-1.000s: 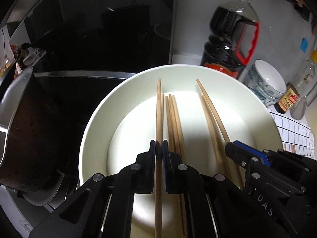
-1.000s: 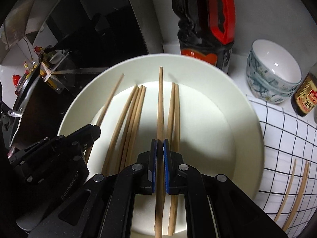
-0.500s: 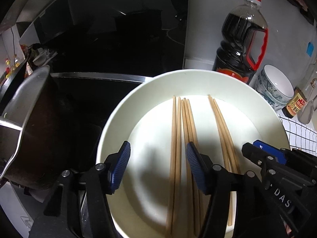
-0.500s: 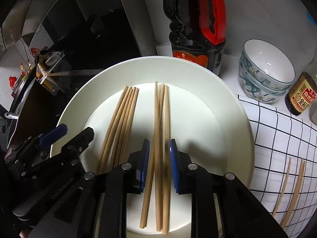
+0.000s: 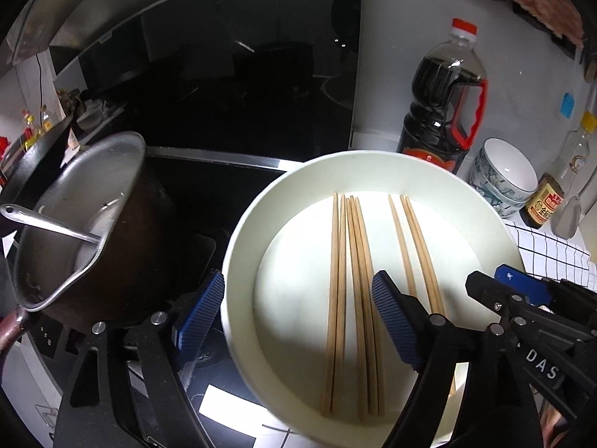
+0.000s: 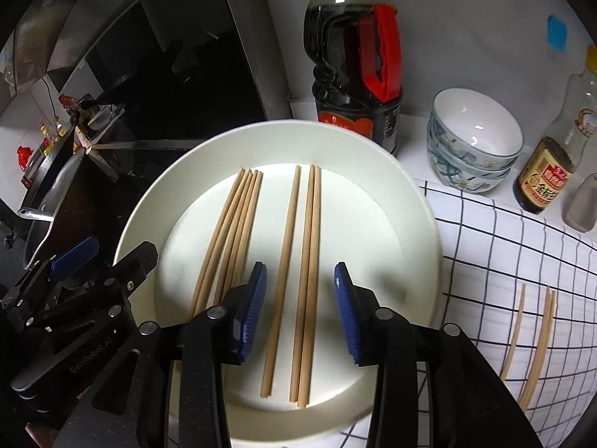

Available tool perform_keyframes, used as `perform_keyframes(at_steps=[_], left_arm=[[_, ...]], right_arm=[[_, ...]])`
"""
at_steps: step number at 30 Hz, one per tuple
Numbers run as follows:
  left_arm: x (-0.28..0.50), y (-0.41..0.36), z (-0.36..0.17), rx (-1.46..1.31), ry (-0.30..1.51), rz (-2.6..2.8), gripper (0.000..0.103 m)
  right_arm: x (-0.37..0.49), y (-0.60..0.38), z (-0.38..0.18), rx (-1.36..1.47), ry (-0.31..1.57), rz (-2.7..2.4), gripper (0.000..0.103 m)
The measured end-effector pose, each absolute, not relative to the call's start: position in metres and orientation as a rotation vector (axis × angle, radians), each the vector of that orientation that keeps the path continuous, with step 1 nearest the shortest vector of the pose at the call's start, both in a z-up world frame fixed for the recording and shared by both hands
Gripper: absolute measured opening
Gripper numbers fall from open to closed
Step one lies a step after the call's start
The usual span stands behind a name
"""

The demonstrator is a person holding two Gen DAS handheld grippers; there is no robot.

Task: Organize utensils
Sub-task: 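Move both open tools back over the chopsticks on the grid cloth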

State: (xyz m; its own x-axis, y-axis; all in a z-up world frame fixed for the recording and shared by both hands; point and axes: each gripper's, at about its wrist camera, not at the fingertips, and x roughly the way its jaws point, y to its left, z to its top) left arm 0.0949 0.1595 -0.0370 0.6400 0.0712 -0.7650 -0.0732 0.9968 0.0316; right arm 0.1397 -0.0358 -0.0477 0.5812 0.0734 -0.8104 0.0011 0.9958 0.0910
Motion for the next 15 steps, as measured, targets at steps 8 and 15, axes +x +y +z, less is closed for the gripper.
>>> perform_keyframes(at_steps=[8, 15], left_arm=[[0.073, 0.152, -0.027, 0.014, 0.864, 0.061, 0.083], [0.059, 0.14, -0.021, 0.001, 0.859, 0.021, 0.083]], right_arm=[[0.105, -0.04, -0.033, 0.095, 0.917, 0.016, 0.043], [0.077, -0.054, -0.026, 0.103, 0.9, -0.025, 0.045]])
